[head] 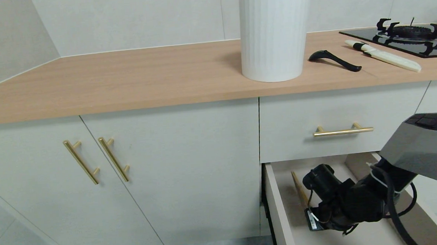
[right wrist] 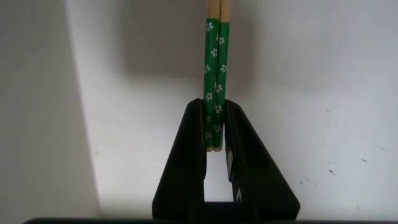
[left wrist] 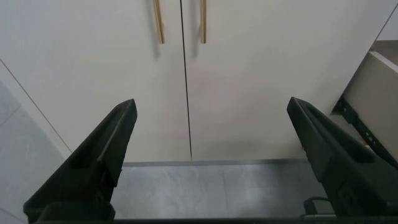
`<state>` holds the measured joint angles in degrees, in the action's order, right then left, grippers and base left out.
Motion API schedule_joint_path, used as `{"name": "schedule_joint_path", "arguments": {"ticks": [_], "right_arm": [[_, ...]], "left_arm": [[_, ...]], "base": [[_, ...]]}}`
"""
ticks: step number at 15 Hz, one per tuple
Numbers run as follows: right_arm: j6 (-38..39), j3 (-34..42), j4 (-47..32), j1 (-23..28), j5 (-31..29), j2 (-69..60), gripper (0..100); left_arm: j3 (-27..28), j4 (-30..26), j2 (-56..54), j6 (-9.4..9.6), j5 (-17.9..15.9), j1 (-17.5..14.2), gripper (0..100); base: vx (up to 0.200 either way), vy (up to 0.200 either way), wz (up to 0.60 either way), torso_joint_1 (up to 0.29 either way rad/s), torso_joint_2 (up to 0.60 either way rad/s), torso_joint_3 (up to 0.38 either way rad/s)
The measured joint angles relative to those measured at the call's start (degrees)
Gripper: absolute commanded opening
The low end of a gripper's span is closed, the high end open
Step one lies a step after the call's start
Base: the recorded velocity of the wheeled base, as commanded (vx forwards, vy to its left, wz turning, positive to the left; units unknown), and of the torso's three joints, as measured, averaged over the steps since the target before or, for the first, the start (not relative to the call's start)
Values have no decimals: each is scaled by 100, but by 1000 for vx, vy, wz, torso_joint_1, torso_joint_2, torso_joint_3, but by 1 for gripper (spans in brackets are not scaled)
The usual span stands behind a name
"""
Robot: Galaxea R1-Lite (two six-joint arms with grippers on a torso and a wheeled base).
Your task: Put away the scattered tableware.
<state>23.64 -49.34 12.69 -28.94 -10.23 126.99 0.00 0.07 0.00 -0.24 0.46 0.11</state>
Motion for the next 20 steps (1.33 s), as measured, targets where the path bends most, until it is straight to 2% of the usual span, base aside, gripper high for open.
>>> {"name": "schedule_joint_path", "arguments": {"ticks": [8,9,20], "right_arm": [[9,-39,213,-82,-72,394,0],[9,-39,213,-83,-90,402,100],[6,80,191,-83,-123,160,100]], "left_arm": [[0,0,0,2,5,-1,100],[0,0,0,2,5,-1,100],[0,0,0,0,5,-1,100]], "base": [[0,0,0,0,0,0],[0,0,0,0,0,0],[0,0,0,0,0,0]]}}
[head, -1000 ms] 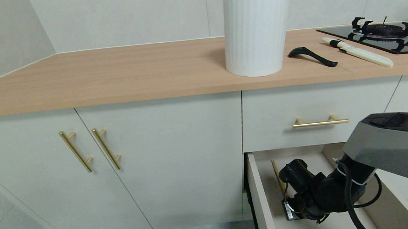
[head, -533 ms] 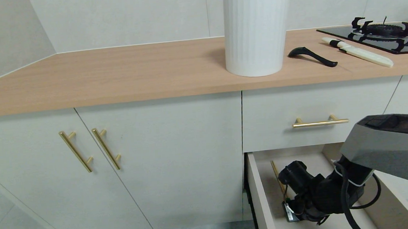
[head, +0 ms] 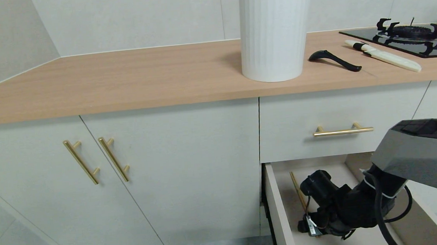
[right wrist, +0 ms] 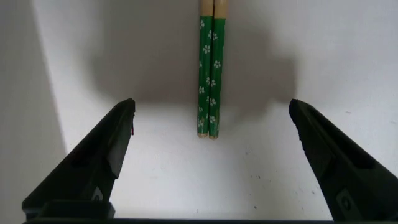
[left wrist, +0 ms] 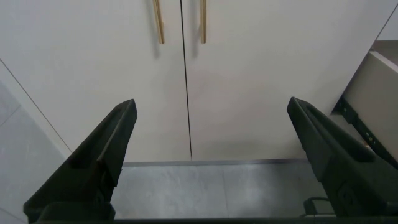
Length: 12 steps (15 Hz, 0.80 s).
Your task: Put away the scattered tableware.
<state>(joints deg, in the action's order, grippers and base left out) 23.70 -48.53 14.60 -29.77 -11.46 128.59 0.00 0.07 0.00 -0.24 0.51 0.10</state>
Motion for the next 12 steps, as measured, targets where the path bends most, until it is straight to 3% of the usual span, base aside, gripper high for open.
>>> {"name": "schedule_joint_path", "arguments": {"ticks": [12], "right_arm": [[-789,503,-35,119,-595,-3090,100]], "left_arm": [[0,0,0,0,0,0,100]], "base": [[0,0,0,0,0,0]]}}
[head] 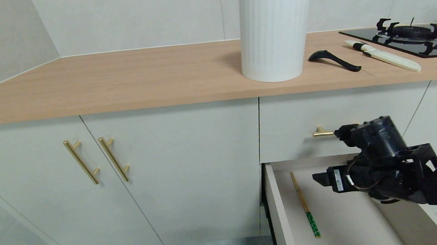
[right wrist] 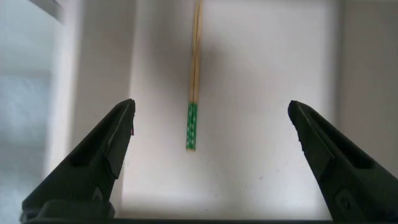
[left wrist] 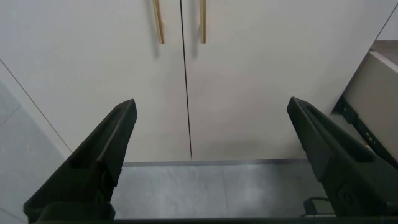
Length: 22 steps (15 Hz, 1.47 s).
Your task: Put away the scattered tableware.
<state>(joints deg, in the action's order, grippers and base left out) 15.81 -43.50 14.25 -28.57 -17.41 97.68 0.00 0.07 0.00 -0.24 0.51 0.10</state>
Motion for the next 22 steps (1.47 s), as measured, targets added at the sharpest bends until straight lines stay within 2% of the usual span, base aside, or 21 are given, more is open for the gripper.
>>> {"name": "schedule_joint_path", "arguments": {"ticks": [5,8,22], "right_arm": [[-377,59,-11,68,-2,-1097,100],[-497,59,2,135,-2,-1495,100],[-684,96,37,460,44,-1652,100]], "left_arm": [[0,-7,0,0,-2,0,100],[10,11,0,2,-5,-2,100],[2,4,0,0,-2,0,100]], "base": [[0,0,0,7,-30,-21],[0,0,0,43,-238,-246],[0,0,0,185,-475,-288]]}}
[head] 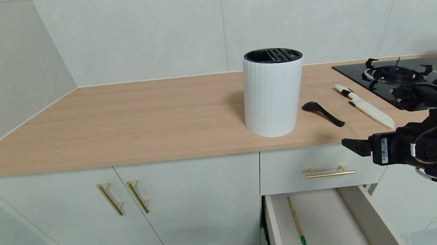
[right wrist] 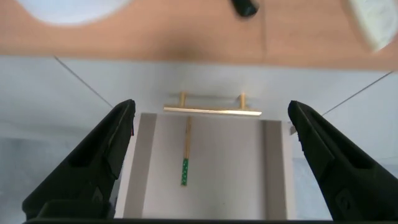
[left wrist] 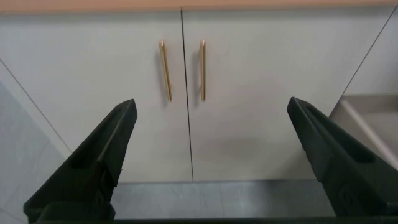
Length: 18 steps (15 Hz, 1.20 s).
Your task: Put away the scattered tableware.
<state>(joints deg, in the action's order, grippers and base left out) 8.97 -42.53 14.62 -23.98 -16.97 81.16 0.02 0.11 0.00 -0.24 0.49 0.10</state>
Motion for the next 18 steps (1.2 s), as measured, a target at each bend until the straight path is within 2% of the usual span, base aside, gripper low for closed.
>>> {"name": "schedule_joint_path", "arguments": {"ticks": [5,7,10,12,14,18], "right_arm": [[-50,-16,117,172,41,83,100],[-429,-33,200,354,182,133,100],[-575,-424,262,599,811,315,100],[-674,-781,262,822,1432,561,100],[-1219,-1002,323,944,1918,833,100],[-1493,-1278,903,1056,2216,1382,100]], "left_arm": [[-2,-4,0,0,2,0,100],[-2,-6,0,2,2,1,100],[-2,-4,0,2,0,0,100],[-2,-4,0,0,0,0,100],[-2,-4,0,0,-2,0,100],[-2,-4,0,2,0,0,100]], "base": [[0,0,0,59,-132,-70],[0,0,0,0,0,0],[0,0,0,0,0,0],[0,0,0,0,0,0],[0,0,0,0,0,0],[0,0,0,0,0,0]]}}
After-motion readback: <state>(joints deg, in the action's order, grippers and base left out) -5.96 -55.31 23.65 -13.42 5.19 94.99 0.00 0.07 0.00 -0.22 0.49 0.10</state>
